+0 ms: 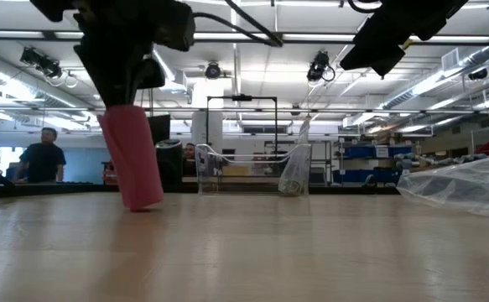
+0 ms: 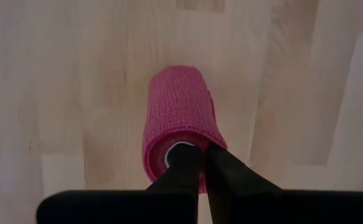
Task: Roll bandage
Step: Roll the pink bandage
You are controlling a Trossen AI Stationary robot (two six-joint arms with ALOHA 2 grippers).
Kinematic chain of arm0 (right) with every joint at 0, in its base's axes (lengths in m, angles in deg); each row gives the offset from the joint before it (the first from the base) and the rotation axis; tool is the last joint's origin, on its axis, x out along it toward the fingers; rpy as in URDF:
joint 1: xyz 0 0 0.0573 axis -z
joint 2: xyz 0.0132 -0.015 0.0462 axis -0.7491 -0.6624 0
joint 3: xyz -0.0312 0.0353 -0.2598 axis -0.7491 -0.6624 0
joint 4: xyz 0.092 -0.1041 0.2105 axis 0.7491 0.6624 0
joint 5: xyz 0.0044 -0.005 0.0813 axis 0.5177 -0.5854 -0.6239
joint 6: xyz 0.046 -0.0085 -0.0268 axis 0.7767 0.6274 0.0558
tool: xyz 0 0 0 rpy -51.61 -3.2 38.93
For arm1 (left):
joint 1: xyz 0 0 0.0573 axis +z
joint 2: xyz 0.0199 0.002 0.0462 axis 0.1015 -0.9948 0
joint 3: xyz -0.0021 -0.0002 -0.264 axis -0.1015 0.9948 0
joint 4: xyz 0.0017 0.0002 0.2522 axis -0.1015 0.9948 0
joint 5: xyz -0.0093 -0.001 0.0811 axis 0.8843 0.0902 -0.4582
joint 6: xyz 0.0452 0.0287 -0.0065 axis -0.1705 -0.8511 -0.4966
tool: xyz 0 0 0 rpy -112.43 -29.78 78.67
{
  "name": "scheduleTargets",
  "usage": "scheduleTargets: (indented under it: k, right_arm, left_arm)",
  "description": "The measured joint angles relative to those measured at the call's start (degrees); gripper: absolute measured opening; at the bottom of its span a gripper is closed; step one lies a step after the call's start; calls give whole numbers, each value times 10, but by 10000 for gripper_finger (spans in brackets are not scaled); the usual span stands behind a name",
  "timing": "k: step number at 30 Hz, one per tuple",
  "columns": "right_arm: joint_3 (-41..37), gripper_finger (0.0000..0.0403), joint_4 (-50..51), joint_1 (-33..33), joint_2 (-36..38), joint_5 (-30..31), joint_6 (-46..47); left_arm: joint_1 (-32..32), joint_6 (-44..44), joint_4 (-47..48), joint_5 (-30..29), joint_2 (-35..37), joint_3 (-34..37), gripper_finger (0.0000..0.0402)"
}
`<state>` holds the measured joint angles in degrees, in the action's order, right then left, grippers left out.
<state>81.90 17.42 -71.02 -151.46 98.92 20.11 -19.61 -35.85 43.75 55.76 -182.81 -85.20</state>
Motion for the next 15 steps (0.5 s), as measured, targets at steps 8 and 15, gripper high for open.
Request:
scheduleTargets:
  k: [8, 15]
  right_arm:
    - [0, 185, 0, 0, 0, -2, -1]
    - [0, 185, 0, 0, 0, -2, -4]
  left_arm:
    - [2, -2, -3, -5, -25, -3, 21]
    - [3, -1, 3, -48, -23, -34, 66]
